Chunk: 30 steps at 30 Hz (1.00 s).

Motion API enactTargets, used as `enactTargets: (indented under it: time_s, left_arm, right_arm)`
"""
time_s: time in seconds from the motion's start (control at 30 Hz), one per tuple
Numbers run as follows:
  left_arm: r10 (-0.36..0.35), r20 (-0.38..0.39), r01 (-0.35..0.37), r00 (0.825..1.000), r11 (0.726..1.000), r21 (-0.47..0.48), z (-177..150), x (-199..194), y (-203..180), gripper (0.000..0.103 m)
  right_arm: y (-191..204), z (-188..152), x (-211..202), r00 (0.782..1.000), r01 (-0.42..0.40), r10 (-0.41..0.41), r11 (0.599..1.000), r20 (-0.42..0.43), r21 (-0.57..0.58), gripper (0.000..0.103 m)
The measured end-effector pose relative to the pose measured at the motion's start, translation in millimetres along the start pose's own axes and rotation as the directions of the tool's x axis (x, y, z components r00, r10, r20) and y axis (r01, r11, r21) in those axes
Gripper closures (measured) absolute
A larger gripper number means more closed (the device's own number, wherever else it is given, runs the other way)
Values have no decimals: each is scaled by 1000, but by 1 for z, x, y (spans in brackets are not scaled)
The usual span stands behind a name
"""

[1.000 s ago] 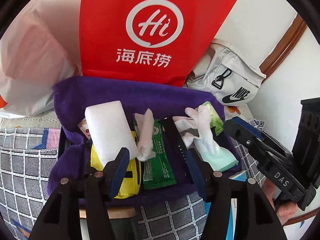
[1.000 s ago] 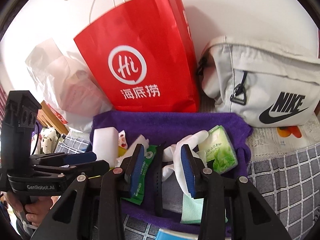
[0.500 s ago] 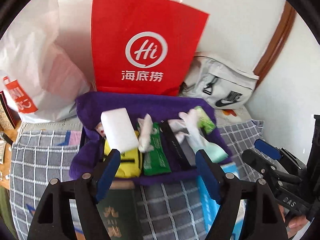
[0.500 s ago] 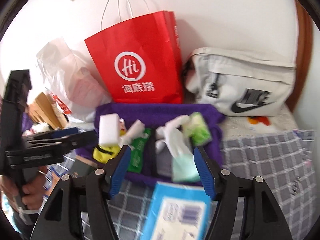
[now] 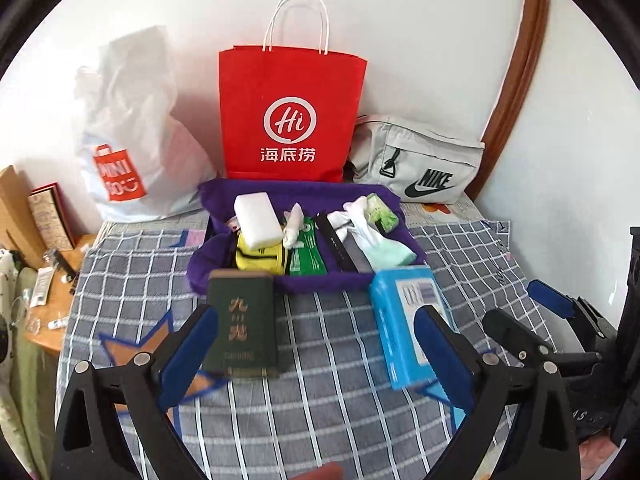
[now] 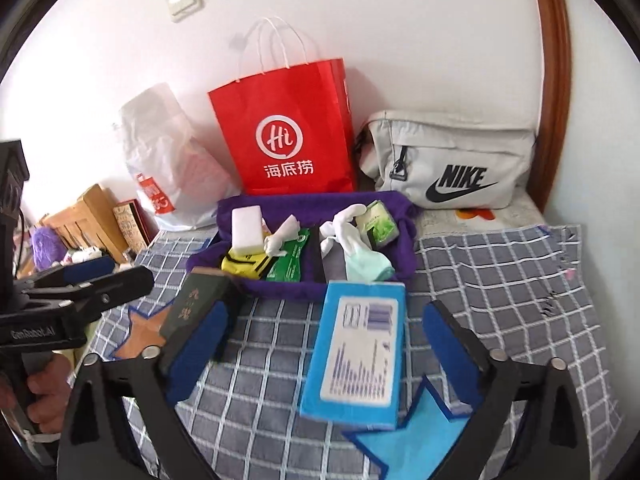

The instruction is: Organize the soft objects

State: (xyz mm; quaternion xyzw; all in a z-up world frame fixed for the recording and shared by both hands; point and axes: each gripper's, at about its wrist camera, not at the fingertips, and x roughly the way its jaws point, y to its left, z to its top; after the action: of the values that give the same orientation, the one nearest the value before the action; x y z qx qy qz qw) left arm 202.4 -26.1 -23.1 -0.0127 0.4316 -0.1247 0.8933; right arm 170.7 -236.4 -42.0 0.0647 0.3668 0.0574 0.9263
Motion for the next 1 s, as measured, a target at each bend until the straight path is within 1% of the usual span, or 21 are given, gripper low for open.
enactTargets:
  time_s: [0.1,0.17,0.33,0.4,0.5,0.6,0.67,0.77,1.0]
  left_arm:
    - [24,18,-24,1000,1000,0,-14,-19,-8,4]
    - [43,31,-43,999,999,-5,-24,-33,-14,4]
    - [103,74,-104,992,995,6,-44,-63,-29,4]
    - [98,95,-98,991,995,5,-54,-79,-34,4]
    - [102,114,-103,988,995,2,-66,-95,-39,4]
    - [115,126,-116,985,993,-1,-78,-106,-43,4]
    - [119,128,-119,985,993,-6,-83,-109,-44,4]
    - [126,132,-125,983,992,-13,-90,-115,-45,4]
    - [126,135,-127,983,992,-4,-94,-118,-50,4]
  right_arm:
    - [5,-13,-23,1000,17,-16,1000,24,-19,0]
    - [5,-22,-38,999,22,-21,1000,32,-12,0]
    - [4,-45,-67,999,30,-30,999,16,20,0]
    - [3,-53,-79,999,41,-41,999,13,16,0]
    - [2,-62,-96,996,82,-82,996,20,19,0]
    - [-1,-68,-109,994,100,-101,994,30,30,0]
    - [-3,-71,-116,995,91,-93,995,28,48,0]
    - [-2,-75,-123,996,82,-84,996,33,41,0]
    - [1,-80,-131,996,83,-84,996,40,27,0]
